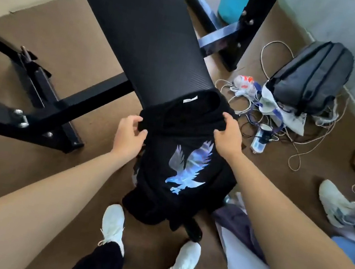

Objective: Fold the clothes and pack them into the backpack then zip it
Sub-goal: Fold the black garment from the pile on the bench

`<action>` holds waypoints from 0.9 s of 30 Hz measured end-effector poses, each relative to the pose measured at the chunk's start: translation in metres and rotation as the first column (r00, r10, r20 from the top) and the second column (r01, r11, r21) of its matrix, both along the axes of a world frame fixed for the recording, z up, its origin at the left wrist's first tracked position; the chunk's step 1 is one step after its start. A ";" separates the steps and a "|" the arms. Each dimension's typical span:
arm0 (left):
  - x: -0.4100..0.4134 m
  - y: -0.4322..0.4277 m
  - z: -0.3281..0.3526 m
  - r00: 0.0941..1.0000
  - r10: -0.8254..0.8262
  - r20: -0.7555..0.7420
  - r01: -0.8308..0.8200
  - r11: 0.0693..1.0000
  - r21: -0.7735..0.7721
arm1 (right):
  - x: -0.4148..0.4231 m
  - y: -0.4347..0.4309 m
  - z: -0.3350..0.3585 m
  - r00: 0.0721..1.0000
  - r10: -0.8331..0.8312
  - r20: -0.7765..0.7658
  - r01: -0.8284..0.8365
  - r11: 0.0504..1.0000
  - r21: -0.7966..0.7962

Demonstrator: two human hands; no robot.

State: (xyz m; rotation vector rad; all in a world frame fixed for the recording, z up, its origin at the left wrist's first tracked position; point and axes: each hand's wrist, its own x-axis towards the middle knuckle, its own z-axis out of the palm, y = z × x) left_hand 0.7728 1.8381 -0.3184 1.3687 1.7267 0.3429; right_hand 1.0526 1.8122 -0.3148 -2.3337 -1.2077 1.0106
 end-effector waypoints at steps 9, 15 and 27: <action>0.025 0.026 -0.056 0.982 -0.062 -0.178 0.115 0.944 0.308 | 0.048 0.084 -0.073 0.987 0.048 0.153 -0.063 0.994 0.095; 0.018 0.039 -0.049 0.991 -0.036 -0.126 0.074 0.946 0.314 | 0.054 0.091 -0.053 0.967 -0.026 0.253 -0.011 0.990 0.142; -0.028 0.028 0.049 0.985 -0.169 0.024 0.159 0.958 0.241 | 0.010 -0.047 0.068 0.986 -0.162 -0.042 0.167 0.932 0.322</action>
